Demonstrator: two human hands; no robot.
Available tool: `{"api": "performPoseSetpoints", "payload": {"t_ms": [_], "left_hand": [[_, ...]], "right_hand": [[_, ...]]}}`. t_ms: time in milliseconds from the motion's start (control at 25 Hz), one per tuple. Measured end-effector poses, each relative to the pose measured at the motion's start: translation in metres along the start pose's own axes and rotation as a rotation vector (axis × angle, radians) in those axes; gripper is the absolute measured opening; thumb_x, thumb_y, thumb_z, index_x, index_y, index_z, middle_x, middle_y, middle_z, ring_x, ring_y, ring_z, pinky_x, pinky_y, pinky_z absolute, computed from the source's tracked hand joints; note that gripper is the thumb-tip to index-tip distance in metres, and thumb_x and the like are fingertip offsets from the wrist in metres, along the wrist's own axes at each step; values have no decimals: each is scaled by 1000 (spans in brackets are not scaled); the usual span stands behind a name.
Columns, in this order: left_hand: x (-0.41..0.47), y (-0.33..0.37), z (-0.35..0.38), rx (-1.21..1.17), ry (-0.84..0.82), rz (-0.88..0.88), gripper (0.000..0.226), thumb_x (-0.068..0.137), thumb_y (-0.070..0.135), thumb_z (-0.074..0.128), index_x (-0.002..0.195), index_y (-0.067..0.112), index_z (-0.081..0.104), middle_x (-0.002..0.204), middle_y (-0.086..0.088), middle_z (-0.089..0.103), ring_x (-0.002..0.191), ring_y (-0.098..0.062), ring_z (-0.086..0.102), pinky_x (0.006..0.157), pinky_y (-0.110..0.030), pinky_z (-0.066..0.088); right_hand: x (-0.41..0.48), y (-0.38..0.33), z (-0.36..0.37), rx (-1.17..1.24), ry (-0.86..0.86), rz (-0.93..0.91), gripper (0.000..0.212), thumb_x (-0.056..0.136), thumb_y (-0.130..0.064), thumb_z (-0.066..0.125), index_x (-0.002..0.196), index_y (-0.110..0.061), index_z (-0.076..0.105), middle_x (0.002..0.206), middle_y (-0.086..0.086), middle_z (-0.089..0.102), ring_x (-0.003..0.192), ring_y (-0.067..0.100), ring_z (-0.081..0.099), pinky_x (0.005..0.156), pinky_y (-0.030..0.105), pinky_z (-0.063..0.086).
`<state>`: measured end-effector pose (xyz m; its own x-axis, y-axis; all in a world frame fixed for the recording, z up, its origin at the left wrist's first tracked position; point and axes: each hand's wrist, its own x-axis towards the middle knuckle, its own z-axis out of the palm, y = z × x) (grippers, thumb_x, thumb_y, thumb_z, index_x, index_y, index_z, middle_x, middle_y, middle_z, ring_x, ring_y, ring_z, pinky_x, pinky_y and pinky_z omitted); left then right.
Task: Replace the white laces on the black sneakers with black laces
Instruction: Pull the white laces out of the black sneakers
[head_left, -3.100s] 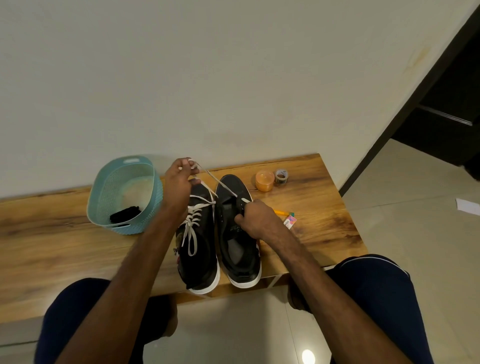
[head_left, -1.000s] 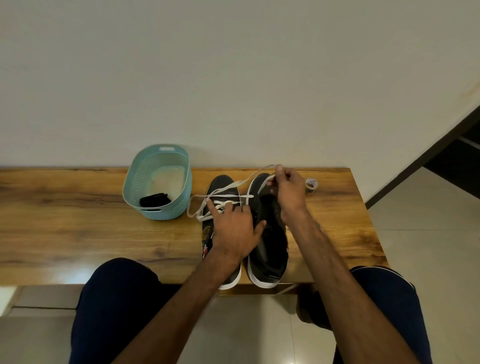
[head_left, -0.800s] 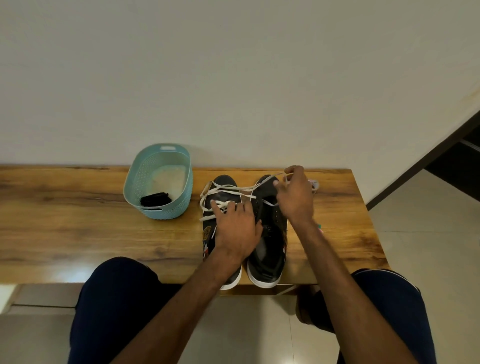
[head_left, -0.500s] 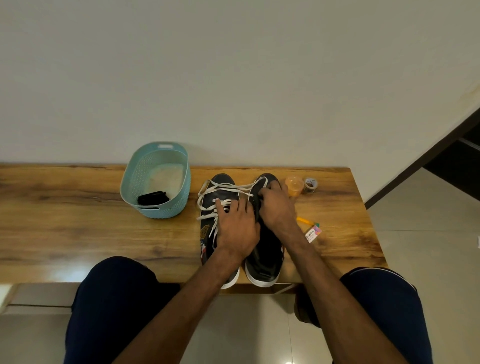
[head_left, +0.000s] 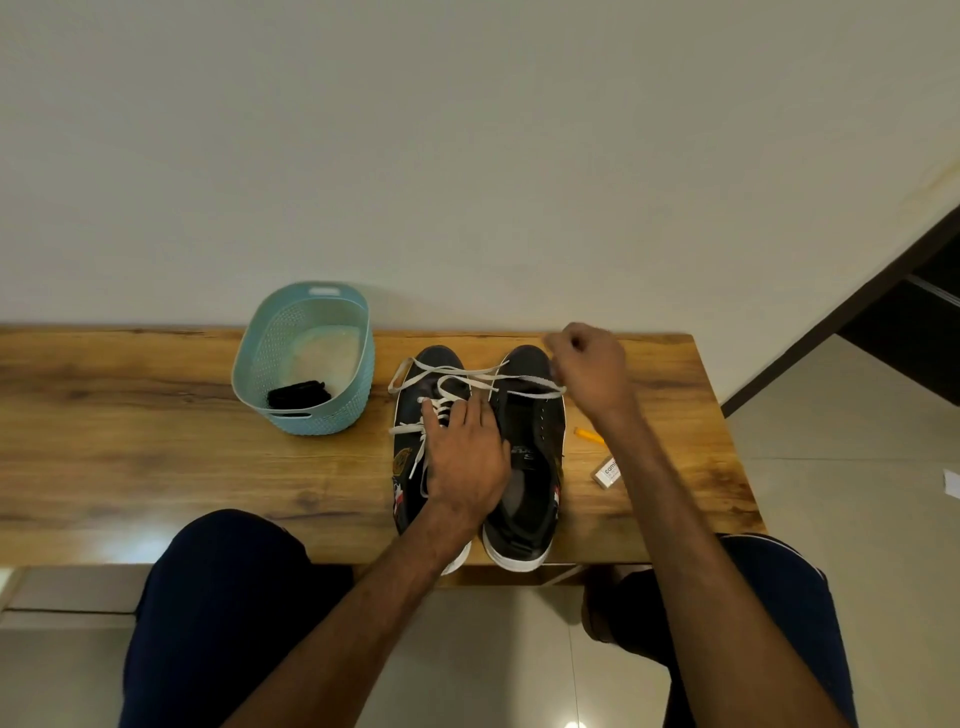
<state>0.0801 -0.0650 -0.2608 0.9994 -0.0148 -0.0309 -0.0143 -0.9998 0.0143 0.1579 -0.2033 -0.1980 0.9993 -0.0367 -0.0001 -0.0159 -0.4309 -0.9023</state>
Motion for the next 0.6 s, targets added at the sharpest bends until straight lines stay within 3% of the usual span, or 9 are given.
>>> {"api": "performPoseSetpoints", "payload": {"t_ms": [80,240,320,440,520,600], "left_hand": [[-1,0,0,8,10,0,62,99,45,37,151,11,33,154,-6,39,139,-22,37,118,-59,12],[-1,0,1,-1,17,0,60,99,44,34,150,12,34,155,-6,38,139,-21,36,118,-59,11],[0,0,1,3,12,-4,61,99,44,35,150,11,34,154,-6,39,139,-22,37,117,-59,12],[-1,1,1,19,18,-16,61,99,44,36,149,9,35,152,-7,41,137,-23,38,117,-59,13],[-1,1,1,14,13,-27,60,98,44,37,148,10,37,151,-7,42,136,-23,39,117,-60,13],[0,1,2,5,8,-35,59,98,44,38,147,11,39,150,-6,43,137,-23,38,117,-60,13]], "right_hand": [[-9,11,24,-478,-157,-87,4,87,-15,58,86,-13,55,83,5,58,77,24,55,63,34,41],[-9,31,46,-723,-269,-116,26,92,-18,54,117,-9,59,117,13,52,104,34,56,79,41,49],[-6,35,48,-766,-239,-73,24,96,-23,56,114,-10,64,118,11,52,105,31,58,78,38,48],[-7,28,46,-567,-102,-85,16,96,-25,61,98,-12,69,106,4,57,92,20,57,71,31,42],[-6,13,40,-137,31,-67,13,94,-21,62,90,-11,69,98,2,63,86,14,58,74,32,47],[-4,-2,26,343,173,-35,17,93,-12,57,80,-8,66,85,3,69,77,10,63,66,24,50]]}}
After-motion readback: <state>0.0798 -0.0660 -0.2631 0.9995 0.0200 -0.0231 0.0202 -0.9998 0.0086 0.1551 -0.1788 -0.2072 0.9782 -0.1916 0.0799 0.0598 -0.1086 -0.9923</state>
